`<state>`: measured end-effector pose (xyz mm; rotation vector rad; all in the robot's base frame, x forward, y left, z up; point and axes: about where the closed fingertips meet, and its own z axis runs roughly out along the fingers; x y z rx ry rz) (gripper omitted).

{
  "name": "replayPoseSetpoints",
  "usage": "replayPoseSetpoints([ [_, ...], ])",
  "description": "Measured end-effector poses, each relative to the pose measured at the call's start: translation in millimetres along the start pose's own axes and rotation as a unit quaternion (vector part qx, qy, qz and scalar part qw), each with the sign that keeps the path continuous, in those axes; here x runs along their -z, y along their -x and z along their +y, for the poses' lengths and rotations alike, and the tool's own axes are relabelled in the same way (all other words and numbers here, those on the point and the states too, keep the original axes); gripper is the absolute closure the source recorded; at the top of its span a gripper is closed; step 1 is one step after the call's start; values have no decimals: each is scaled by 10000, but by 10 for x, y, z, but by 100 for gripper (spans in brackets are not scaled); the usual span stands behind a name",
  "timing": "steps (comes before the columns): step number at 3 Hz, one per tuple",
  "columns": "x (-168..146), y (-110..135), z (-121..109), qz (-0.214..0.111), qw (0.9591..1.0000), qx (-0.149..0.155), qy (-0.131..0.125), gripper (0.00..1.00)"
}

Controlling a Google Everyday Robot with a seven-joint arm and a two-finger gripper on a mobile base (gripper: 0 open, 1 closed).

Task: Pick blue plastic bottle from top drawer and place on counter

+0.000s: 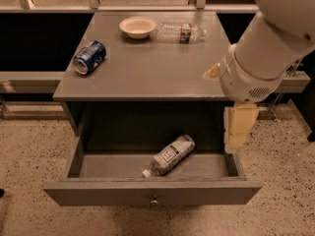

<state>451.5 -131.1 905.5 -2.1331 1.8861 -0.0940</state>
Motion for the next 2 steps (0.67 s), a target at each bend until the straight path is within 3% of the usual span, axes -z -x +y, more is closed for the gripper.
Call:
replayPoseSetpoints([
  [1, -669, -77, 107, -235, 9940, 1043, 235, 0],
  [2, -642, -69, 106, -227, 9921, 1212, 227, 0],
])
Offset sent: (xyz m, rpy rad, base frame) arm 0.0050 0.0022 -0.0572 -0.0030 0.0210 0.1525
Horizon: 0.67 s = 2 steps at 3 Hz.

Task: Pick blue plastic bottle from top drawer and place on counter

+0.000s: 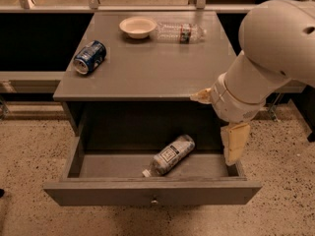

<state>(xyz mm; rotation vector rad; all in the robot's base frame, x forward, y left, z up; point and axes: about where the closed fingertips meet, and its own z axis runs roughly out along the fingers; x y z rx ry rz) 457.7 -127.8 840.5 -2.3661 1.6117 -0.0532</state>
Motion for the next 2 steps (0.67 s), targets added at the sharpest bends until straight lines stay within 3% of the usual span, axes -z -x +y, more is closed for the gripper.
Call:
replayPoseSetpoints([
  [1, -117, 90, -55, 142, 9993, 328, 149, 0],
  [2, -480, 218, -125, 243, 9946, 992, 165, 0],
])
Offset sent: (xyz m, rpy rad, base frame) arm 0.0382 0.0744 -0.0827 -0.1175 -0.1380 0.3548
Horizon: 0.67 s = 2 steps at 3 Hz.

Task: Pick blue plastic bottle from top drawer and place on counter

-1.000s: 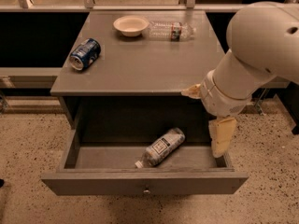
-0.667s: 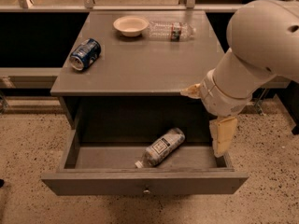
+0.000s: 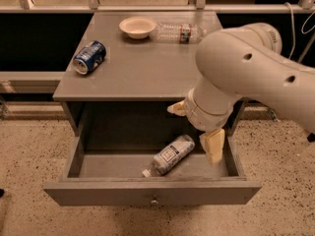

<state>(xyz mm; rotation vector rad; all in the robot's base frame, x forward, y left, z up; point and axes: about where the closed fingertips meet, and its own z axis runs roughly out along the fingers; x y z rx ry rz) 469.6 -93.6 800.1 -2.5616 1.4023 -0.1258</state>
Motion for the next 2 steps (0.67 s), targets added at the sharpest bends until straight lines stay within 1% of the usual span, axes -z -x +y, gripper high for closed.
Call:
replayPoseSetpoints([
  [1, -537, 81, -130, 45, 9980, 631, -8, 0],
  [2, -1022, 59, -247, 68, 9952, 973, 106, 0],
])
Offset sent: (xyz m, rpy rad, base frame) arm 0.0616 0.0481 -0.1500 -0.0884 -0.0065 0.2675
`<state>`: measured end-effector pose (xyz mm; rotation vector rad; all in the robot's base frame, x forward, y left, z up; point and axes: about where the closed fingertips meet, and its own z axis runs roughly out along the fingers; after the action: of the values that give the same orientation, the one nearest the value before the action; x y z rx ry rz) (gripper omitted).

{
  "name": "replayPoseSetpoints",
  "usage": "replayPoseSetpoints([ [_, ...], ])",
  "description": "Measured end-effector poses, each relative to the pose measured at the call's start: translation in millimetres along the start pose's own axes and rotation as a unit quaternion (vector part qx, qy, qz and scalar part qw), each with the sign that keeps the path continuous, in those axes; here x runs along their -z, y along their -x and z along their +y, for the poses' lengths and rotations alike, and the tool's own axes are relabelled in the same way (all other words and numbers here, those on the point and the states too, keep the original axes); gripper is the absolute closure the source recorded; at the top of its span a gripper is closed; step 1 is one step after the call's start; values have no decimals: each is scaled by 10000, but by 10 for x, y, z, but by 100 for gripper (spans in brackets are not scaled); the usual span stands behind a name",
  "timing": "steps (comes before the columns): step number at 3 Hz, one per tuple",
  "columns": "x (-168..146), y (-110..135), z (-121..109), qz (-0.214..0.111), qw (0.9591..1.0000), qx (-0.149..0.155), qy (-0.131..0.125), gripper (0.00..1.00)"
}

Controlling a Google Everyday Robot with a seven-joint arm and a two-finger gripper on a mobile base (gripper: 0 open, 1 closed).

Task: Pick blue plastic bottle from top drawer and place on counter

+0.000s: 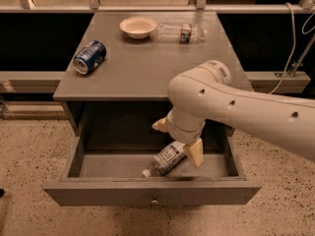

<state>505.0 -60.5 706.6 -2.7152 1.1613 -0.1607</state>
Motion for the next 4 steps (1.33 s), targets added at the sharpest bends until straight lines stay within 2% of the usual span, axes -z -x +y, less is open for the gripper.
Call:
replayPoseSetpoints([
  [1, -520, -103, -10, 3, 9995, 88, 292, 0],
  [2, -860, -205, 22, -122, 9988, -80, 458, 9],
  [3, -1116, -205, -30, -517, 9963, -408, 548, 41],
  [4, -956, -174, -89, -920, 9932, -620, 340, 65],
])
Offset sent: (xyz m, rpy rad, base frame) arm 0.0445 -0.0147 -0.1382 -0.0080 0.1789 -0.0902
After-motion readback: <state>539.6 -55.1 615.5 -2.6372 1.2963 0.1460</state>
